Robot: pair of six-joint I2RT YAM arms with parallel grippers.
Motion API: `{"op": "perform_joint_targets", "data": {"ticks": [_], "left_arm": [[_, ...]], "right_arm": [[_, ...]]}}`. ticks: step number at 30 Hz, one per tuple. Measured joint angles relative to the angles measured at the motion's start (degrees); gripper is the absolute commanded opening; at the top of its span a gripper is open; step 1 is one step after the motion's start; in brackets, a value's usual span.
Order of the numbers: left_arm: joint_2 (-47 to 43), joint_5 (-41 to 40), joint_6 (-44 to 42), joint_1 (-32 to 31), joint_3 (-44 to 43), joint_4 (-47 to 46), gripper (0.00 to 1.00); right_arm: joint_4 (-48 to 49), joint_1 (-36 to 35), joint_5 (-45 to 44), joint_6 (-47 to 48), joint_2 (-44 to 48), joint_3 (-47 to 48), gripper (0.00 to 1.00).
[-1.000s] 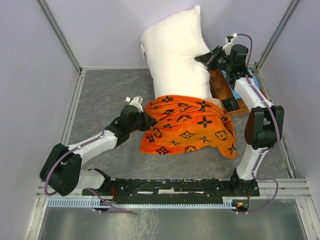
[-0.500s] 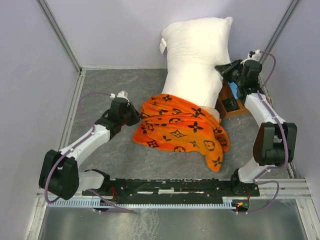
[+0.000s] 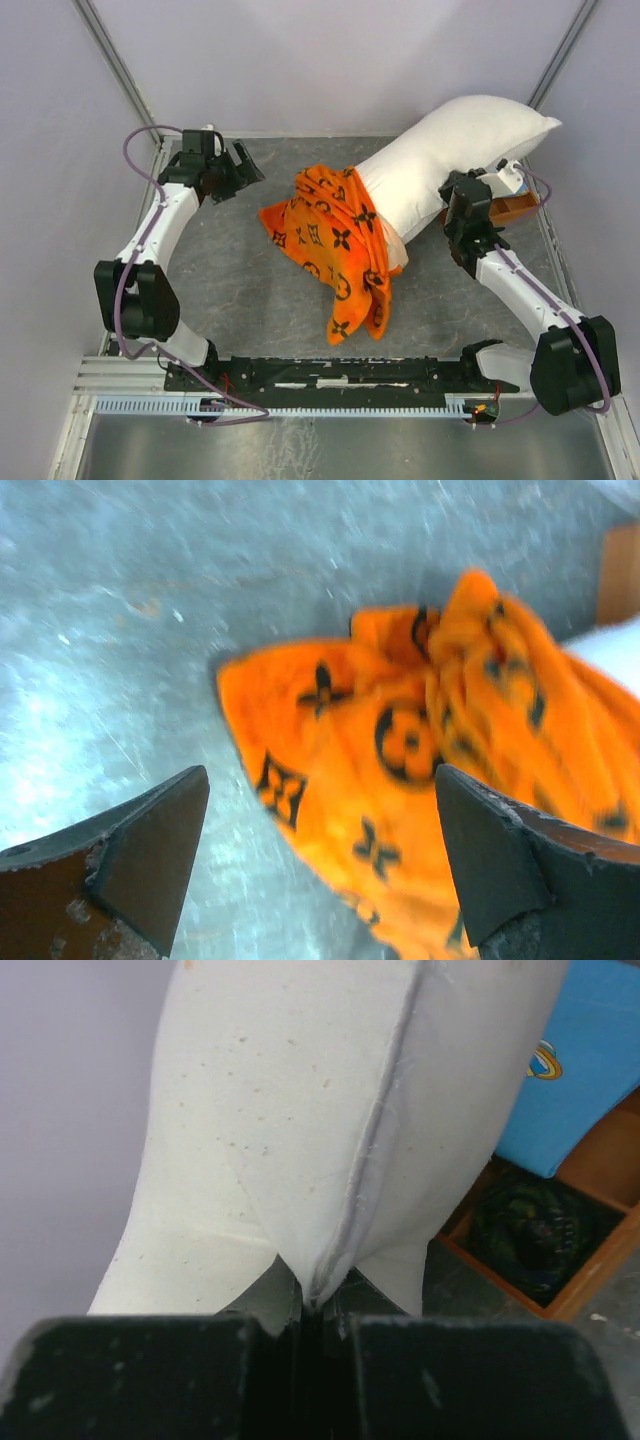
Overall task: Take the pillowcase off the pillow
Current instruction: Remove the pillow from the pillowcase.
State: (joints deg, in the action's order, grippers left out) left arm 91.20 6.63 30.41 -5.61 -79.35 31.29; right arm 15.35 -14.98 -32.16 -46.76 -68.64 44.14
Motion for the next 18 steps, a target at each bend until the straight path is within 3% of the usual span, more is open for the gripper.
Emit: {"op": "perform_joint_targets", "data": {"ticks": [5,9,12,18], "left_arm": [[-6.99,8.09,-0.13,-2.38,9.33,1.36,0.99],[-13.18,10.91,3.76,-9.94,21.55,-0.04,0.99],[-13.64,13.46,7.48,-14.10,28.04,-4.90,0.99],[-10.01,16.61,15.21,-14.08,32.46,-23.32,0.99]], "right_arm": [[-1.33,-1.38,-10.23,1.40,0.00,0.02,0.02],[-1.09,-3.39,-13.11,2.64,-1.01,0.24,0.02],[-0.61,-4.57,-14.27,3.50,-1.79,0.50,0.02],[0.46,-5.99,-14.69,5.11,-2.25,0.85,0.01]]}}
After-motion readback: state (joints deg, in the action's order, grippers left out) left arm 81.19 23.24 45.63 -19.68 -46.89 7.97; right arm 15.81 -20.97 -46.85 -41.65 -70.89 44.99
